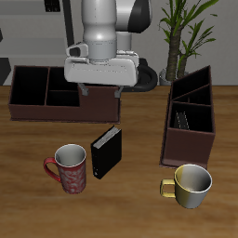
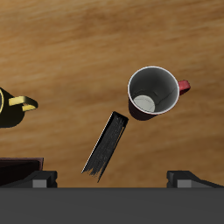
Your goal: Place the yellow book into the left desk caddy's right compartment and place the black book into the left desk caddy's back compartment
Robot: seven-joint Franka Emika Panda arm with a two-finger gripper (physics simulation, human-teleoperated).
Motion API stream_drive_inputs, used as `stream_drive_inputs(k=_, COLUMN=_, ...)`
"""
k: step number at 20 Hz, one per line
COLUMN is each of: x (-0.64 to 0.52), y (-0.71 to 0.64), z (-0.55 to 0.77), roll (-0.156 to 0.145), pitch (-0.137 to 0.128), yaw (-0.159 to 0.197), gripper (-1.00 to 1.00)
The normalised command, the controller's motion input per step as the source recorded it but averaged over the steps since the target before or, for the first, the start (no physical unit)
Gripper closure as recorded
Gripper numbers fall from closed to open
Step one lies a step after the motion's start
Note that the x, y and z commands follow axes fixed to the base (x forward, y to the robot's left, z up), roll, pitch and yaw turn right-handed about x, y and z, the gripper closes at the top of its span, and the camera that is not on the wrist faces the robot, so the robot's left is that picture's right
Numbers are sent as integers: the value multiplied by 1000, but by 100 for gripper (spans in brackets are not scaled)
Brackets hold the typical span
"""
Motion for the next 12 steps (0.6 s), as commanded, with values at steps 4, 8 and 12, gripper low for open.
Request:
stream_drive_inputs(k=4, x=104, y=-153, z=-113, roll=-17, pitch=16, yaw=-45, gripper=-100)
stream_drive_inputs(k=8, x=203, y=21, z=-269, roll=-25, pitch=-3, yaw=-67, gripper=-100)
stream_drive_inputs(k=12, x=152, y=183, z=-333, roll=-3, pitch=-8, yaw=-122, gripper=-100)
